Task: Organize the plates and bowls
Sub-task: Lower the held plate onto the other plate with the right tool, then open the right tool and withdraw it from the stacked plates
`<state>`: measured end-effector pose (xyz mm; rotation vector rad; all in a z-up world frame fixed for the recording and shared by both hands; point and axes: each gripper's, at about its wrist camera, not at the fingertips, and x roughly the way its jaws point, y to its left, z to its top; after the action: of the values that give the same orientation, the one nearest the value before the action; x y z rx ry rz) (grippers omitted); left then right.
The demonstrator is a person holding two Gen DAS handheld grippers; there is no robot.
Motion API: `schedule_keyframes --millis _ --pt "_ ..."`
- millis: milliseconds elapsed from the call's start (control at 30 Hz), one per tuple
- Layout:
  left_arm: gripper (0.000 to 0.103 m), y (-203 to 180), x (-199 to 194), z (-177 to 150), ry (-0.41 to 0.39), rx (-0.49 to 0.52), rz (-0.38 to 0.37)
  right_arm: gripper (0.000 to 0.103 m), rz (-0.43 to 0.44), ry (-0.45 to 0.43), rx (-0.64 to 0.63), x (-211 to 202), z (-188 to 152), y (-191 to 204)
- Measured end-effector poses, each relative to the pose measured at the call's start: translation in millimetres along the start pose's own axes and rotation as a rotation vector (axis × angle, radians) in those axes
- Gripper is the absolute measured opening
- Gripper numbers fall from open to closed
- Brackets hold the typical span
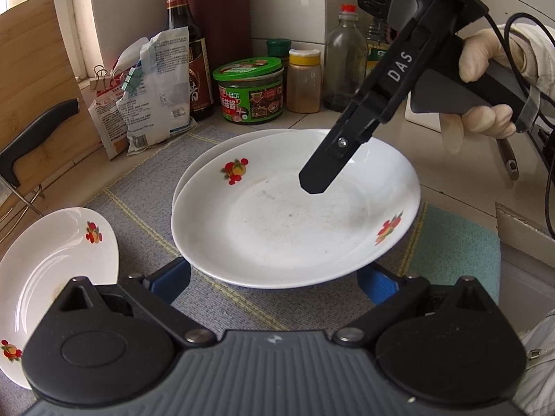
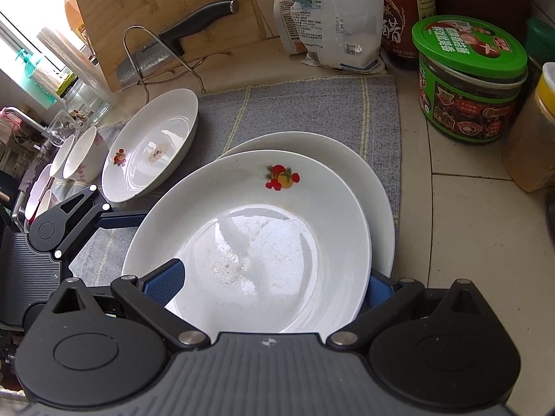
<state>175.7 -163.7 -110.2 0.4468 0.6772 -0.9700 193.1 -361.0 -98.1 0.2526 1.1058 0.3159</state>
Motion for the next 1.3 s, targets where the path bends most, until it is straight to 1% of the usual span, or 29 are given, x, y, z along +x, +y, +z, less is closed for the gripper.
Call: schedule_keyframes --millis 167,867,1300 --pt "0.101 1 -2 1 -0.015 -0.003 0.000 0.103 -0.015 -0.005 -0.002 -4 -2 3" --pt "0.102 -1 -2 1 -0.033 0.002 -0.003 0.103 -0.091 -0.009 -0.017 -13 -14 17" --pt "0.102 -1 -5 2 -0.041 -0.029 0.002 0.103 -0.126 -0.001 -0.029 -14 -22 26"
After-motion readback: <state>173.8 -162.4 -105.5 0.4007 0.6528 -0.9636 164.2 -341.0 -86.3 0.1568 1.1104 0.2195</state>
